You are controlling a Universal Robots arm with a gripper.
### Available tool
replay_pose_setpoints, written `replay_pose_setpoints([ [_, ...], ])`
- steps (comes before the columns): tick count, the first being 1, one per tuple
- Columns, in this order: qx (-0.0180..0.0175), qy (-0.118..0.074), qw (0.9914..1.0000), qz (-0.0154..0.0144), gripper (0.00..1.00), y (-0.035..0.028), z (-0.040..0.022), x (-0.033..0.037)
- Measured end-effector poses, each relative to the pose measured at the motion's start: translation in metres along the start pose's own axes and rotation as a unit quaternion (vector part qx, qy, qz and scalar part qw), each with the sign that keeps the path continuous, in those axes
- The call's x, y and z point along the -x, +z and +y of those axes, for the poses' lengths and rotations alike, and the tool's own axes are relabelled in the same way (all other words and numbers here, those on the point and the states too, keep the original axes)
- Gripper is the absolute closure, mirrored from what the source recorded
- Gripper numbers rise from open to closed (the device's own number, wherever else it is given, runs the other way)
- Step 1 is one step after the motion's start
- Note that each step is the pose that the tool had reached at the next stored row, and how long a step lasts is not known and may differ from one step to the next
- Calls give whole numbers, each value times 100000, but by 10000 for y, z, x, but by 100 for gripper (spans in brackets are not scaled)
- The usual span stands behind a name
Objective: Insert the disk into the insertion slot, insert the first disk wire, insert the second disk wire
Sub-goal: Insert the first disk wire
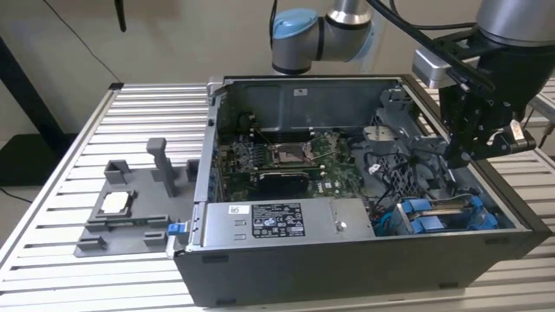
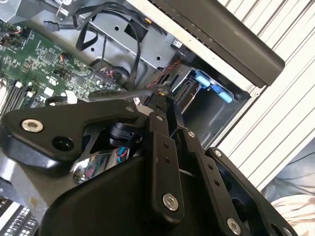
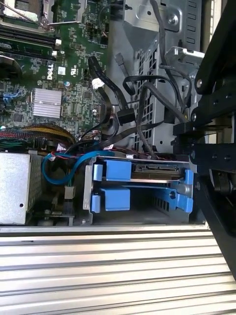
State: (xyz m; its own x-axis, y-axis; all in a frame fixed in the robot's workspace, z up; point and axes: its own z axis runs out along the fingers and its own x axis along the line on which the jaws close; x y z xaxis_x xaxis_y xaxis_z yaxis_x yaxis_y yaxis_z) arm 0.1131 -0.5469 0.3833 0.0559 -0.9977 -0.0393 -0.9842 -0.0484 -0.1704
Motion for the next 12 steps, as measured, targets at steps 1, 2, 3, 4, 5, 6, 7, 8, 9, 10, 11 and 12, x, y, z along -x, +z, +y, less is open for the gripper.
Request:
replay_pose_setpoints([
  [1,-2,1,100000,-1,81,0,0,0],
  [2,-1,-1,100000,2,81,0,0,0],
  [3,1,2,100000,-1,81,0,0,0],
  [4,0,-1,100000,7,81,0,0,0],
  [5,40,3,100000,8,81,0,0,0],
  [6,199,2,100000,17,81,1,-5,0],
  [7,630,18,99998,108,81,3,-16,-1],
  [8,1189,21,99993,193,81,7,-34,-2],
  [9,1807,26,99983,252,81,11,-57,-4],
  [10,2426,44,99970,295,81,16,-82,-6],
  [11,2947,63,99956,314,81,22,-107,-11],
  [12,3315,78,99945,306,81,29,-128,-17],
])
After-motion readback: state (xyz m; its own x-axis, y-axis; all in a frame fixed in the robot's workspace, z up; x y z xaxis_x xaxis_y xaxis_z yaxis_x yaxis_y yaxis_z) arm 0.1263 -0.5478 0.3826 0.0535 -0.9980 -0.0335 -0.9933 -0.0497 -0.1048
